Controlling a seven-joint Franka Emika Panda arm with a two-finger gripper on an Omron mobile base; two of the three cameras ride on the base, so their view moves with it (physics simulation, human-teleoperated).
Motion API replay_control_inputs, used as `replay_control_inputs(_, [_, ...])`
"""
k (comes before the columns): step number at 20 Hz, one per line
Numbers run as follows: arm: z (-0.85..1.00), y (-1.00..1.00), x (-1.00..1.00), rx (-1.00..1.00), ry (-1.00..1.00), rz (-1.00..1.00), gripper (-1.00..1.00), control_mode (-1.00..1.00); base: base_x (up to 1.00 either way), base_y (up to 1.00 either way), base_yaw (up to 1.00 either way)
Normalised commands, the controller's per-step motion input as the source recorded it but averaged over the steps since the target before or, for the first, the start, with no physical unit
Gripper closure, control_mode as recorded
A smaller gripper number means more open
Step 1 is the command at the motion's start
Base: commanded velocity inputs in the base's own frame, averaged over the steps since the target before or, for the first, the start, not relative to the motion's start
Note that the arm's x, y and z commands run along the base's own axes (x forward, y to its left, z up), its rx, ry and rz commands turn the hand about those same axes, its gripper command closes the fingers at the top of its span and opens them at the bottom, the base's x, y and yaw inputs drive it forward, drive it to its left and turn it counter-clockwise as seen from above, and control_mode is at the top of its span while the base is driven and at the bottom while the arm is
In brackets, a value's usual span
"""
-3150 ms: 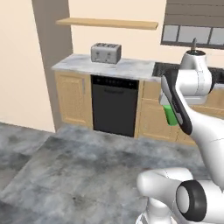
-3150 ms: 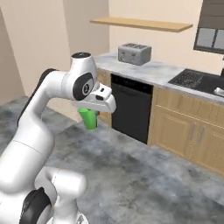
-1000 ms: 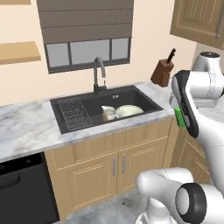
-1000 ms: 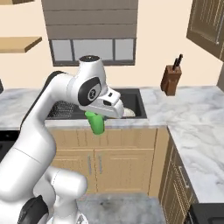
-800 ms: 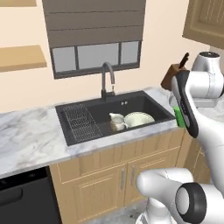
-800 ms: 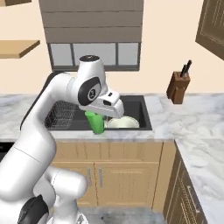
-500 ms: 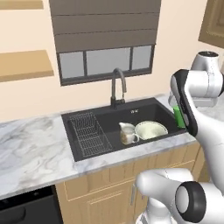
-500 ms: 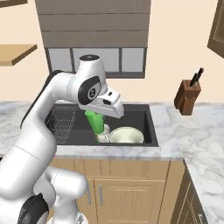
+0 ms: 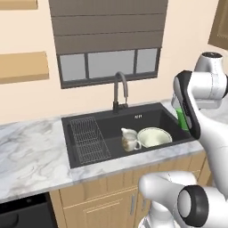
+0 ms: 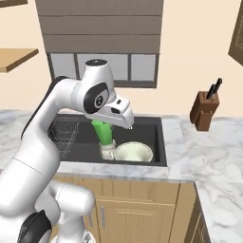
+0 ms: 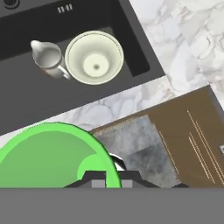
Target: Pick the bowl and cup and place them in the sink. Then turn on the water.
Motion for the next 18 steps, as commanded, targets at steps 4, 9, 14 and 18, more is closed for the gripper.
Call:
replay_control_inputs(4, [0.0, 0.0, 0.0, 0.0, 0.0, 0.0, 1.0, 1.0, 0.41, -0.62, 0.18])
replay_control_inputs(9, [0.0, 0.0, 0.0, 0.0, 0.0, 0.0, 1.0, 1.0, 0.44, -0.34, 0.15])
replay_control_inputs(14, [0.0, 0.0, 0.0, 0.0, 0.0, 0.0, 1.0, 1.0, 0.53, -0.01, 0.1])
replay_control_inputs(18, [0.0, 0.0, 0.0, 0.0, 0.0, 0.0, 1.0, 1.0, 0.64, -0.18, 0.12])
